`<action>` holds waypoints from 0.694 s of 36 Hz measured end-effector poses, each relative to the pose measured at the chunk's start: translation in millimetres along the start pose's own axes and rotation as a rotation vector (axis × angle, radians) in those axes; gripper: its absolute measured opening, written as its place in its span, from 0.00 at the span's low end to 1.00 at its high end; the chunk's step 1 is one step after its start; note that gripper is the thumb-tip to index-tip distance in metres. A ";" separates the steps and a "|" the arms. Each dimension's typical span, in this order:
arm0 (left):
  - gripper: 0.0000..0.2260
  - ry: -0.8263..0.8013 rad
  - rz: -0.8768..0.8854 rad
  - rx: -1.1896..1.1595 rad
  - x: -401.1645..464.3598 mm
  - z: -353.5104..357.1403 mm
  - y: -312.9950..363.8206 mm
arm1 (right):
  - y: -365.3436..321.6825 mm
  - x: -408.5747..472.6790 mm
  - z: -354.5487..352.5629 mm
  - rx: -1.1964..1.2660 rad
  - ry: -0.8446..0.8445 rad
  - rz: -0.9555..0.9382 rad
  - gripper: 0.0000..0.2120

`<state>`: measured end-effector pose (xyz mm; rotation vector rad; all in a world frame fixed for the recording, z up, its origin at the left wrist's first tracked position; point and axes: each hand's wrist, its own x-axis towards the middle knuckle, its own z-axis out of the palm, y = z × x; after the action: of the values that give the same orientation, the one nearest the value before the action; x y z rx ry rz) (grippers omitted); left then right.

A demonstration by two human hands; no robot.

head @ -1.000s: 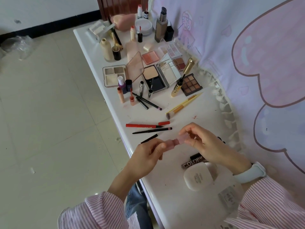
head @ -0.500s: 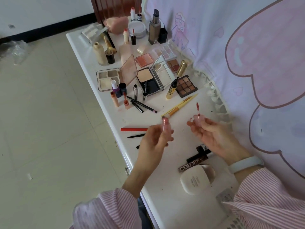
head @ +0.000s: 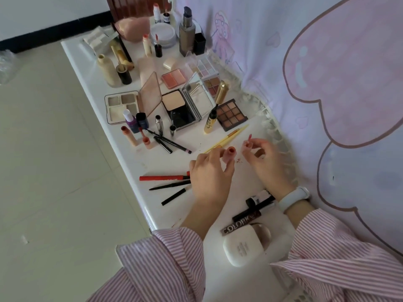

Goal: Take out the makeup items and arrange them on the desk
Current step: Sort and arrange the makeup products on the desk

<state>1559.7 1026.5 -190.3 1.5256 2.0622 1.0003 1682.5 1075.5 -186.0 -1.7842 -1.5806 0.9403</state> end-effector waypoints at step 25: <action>0.18 0.004 0.165 0.129 -29.1 -9.8 -14.2 | 2.8 -45.2 -16.9 -0.207 -0.043 0.007 0.15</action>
<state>1553.5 994.0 -197.2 1.7851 2.0659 0.9440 1695.3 1031.0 -172.3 -1.9209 -1.7542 0.8501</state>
